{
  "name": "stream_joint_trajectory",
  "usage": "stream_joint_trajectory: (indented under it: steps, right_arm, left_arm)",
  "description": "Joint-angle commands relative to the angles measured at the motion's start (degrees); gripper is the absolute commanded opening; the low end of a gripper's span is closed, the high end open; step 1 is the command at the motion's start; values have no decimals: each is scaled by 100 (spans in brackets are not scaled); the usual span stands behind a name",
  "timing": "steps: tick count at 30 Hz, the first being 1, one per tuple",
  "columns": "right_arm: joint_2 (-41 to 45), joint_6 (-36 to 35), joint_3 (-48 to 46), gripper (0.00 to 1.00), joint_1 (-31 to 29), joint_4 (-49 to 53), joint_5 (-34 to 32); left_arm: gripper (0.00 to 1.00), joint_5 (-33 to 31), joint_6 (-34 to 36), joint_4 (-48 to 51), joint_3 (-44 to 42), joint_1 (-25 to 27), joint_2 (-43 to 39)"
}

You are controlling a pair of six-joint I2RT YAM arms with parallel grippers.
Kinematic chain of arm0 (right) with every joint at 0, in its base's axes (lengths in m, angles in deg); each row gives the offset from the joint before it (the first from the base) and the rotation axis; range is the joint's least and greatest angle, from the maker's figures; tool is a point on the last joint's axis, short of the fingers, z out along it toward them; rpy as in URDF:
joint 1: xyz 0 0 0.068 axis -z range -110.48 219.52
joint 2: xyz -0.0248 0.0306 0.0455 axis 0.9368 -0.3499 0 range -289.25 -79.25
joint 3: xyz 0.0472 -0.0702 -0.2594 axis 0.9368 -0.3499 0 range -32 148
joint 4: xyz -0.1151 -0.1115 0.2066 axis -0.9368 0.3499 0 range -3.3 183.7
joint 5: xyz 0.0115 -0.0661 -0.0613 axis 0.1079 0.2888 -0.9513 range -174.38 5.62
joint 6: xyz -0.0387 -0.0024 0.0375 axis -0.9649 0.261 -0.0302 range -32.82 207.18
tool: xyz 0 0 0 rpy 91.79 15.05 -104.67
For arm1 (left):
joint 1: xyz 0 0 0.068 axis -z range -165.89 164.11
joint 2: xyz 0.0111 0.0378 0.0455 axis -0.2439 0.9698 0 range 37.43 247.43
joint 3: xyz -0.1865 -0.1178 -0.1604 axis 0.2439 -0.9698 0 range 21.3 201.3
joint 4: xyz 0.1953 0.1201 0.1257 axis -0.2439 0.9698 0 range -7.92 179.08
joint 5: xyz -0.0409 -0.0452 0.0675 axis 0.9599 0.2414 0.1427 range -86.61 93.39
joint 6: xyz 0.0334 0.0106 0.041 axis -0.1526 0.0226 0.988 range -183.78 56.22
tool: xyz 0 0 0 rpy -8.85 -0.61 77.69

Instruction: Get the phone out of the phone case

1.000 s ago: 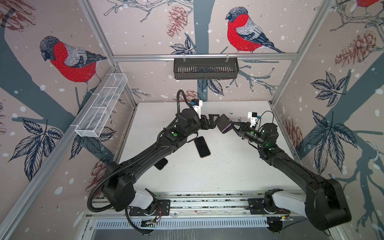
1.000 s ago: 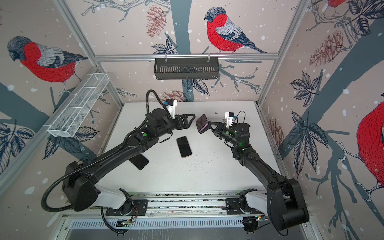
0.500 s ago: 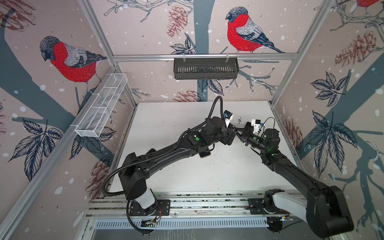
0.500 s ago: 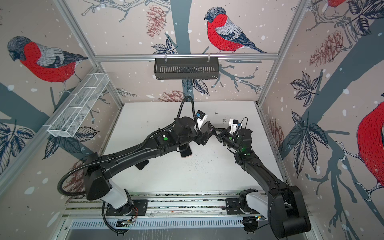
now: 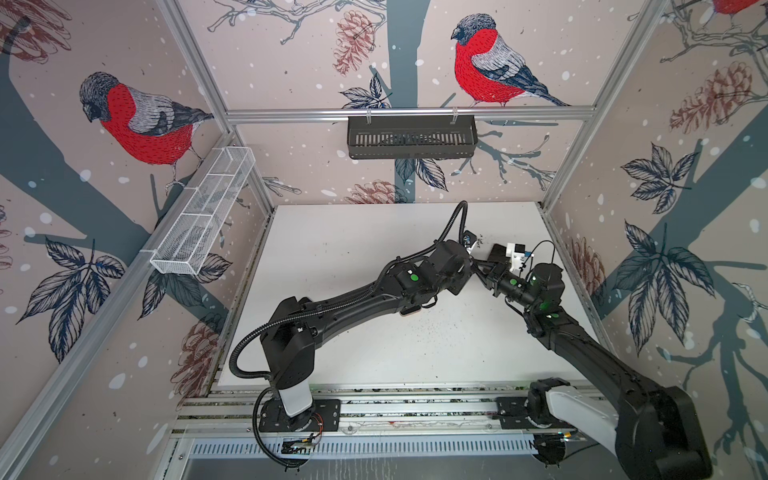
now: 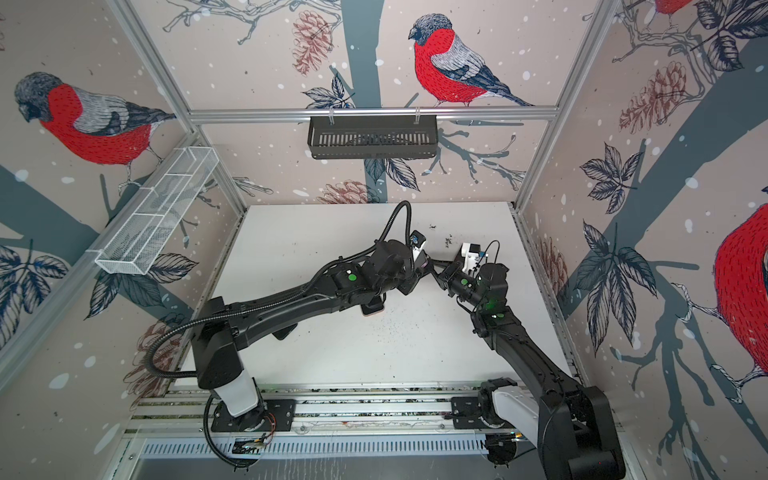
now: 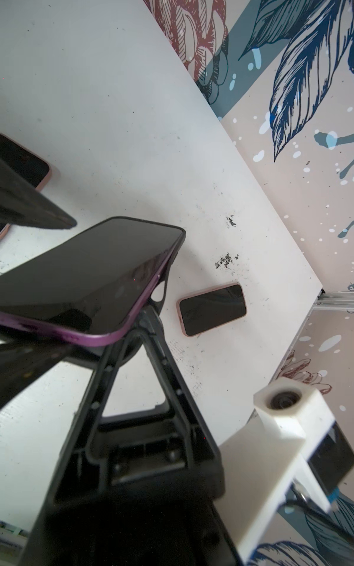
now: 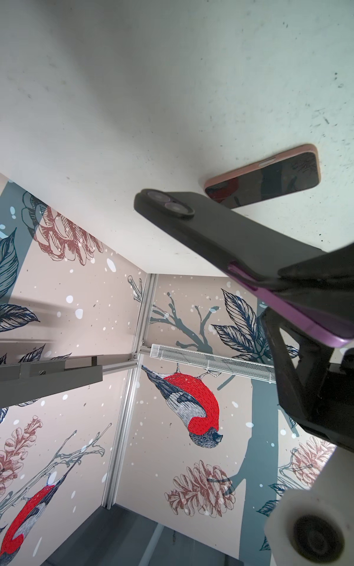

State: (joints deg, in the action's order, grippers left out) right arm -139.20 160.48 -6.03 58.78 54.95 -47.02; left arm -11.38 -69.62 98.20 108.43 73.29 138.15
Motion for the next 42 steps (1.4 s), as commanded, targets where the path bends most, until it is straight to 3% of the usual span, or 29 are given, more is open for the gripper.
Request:
stream_joint_trajectory:
  steps: [1, 10, 18, 25, 32, 42]
  right_arm:
    - [94, -6, -77, 0, 3, -249, 17]
    - [368, 95, -369, 0, -6, -230, -25]
    - [418, 62, -435, 0, 2, -191, 16]
    - [509, -30, -480, 0, 11, -60, 25]
    - [635, -124, -538, 0, 81, 153, -1]
    - [791, -88, -868, 1, 216, 216, 2]
  left_arm:
    - [52, -374, 69, 83, 25, 32, 59]
    - [32, -377, 135, -177, -115, 94, 102]
    - [22, 254, 233, -316, -133, 138, 198]
    - [0, 385, 188, -414, -210, 134, 213]
    - [0, 238, 221, -546, -281, 138, 100]
    - [0, -636, 731, -1450, -1015, 299, -574]
